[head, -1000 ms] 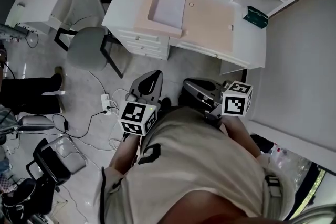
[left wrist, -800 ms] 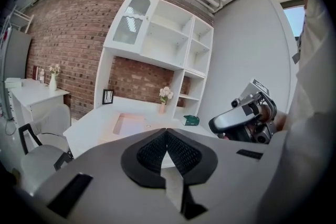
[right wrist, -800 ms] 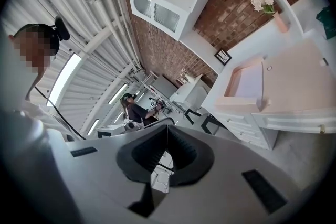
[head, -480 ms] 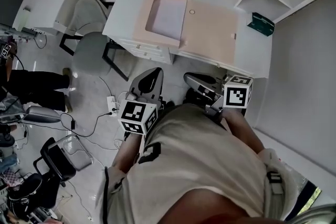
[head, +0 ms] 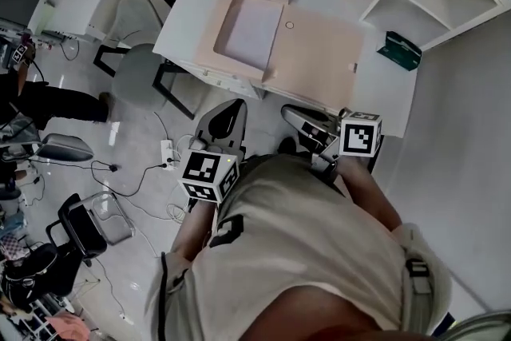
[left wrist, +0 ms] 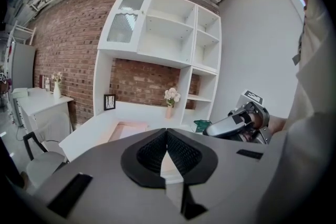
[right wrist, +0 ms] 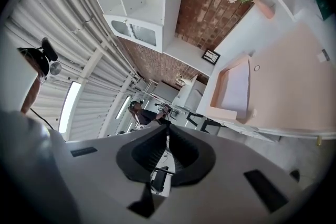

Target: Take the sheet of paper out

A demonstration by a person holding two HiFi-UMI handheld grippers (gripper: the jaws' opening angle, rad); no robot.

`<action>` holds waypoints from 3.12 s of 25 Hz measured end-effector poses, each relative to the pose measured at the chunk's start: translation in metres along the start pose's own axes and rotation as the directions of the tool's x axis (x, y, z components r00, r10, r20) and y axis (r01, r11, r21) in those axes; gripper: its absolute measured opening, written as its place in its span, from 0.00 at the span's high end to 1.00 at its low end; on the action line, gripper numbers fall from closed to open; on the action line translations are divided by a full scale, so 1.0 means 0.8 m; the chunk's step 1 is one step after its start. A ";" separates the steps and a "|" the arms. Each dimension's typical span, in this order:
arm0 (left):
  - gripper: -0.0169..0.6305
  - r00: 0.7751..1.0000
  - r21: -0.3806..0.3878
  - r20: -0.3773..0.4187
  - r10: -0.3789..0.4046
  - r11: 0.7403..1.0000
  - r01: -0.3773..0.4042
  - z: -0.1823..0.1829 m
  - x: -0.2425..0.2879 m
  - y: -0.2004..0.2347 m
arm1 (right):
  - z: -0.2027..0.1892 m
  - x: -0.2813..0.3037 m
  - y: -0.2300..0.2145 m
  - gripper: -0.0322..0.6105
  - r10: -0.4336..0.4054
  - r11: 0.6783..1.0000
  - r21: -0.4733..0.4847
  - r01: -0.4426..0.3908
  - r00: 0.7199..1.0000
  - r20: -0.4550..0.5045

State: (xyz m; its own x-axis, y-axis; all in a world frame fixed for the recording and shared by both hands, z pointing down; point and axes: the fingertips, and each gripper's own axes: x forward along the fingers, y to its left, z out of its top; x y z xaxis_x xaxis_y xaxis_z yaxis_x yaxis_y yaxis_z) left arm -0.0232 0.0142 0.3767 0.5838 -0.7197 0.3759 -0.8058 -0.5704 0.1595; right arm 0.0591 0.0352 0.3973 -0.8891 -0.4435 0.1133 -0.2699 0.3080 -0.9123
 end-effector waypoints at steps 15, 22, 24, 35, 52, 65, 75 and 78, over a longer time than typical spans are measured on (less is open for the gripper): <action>0.95 0.999 -0.011 -0.014 0.037 0.999 -0.038 0.023 0.052 0.013 | 0.062 -0.002 -0.067 0.91 -0.047 0.997 0.068 0.046 0.999 0.011; 0.95 1.000 -0.020 0.017 0.007 1.000 -0.007 0.042 0.080 0.055 | 0.073 0.027 -0.104 0.90 -0.122 0.986 0.116 0.121 0.993 0.002; 0.95 1.000 -0.026 0.022 0.005 1.000 -0.004 0.047 0.084 0.074 | 0.081 0.037 -0.113 0.90 -0.140 0.983 0.123 0.138 0.990 0.009; 0.95 0.999 -0.068 0.037 -0.003 0.998 0.005 0.049 0.092 0.171 | 0.122 0.090 -0.159 0.55 -0.139 0.951 0.291 0.100 0.983 0.117; 0.95 0.999 -0.101 0.019 -0.042 0.994 0.044 0.040 0.109 0.240 | 0.147 0.125 -0.252 0.43 -0.297 0.891 0.385 0.240 0.950 0.095; 0.95 0.997 -0.143 -0.017 0.080 0.986 -0.082 0.031 0.115 0.231 | 0.129 0.161 -0.335 0.43 -0.318 0.845 0.410 0.342 0.939 -0.130; 0.95 0.992 -0.160 -0.027 0.121 0.979 -0.124 0.029 0.110 0.241 | 0.130 0.178 -0.341 0.43 -0.306 0.847 0.402 0.347 0.938 -0.165; 0.95 0.992 -0.162 -0.027 0.122 0.979 -0.125 0.028 0.105 0.243 | 0.133 0.183 -0.341 0.43 -0.310 0.848 0.402 0.346 0.938 -0.153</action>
State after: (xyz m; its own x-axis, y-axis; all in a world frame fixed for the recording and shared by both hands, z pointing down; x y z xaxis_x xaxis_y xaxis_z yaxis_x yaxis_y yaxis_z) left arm -0.1286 -0.1663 0.4186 0.4780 -0.7728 0.4175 -0.8779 -0.4043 0.2567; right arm 0.0422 -0.2035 0.6209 -0.8074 -0.3824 0.4493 -0.3876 -0.2305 -0.8926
